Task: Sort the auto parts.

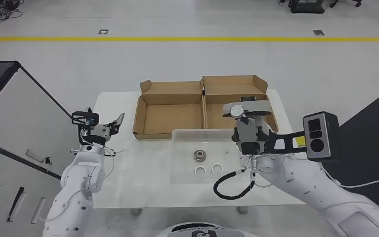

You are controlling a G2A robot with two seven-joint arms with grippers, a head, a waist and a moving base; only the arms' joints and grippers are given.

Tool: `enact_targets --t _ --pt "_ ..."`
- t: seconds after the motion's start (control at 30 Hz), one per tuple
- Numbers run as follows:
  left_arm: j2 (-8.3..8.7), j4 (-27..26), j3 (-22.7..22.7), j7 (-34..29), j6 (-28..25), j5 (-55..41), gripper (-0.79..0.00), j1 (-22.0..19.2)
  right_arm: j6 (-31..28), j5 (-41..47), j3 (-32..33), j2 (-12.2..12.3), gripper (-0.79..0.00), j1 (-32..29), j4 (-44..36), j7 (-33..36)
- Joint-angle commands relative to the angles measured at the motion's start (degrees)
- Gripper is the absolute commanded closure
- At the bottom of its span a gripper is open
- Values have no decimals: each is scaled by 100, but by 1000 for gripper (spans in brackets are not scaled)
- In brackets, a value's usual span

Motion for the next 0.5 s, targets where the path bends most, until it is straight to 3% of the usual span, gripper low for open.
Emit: enact_targets --t 0.0,0.37,0.47 --pt "0 0 0 0 0 0 -785 0 0 0 0 0 0 0 0 0" --pt "0 0 0 0 0 0 -785 0 0 0 0 0 0 0 0 0" --pt "0 0 0 0 0 0 -785 0 66 -80 245 20 0 -110 53 363"
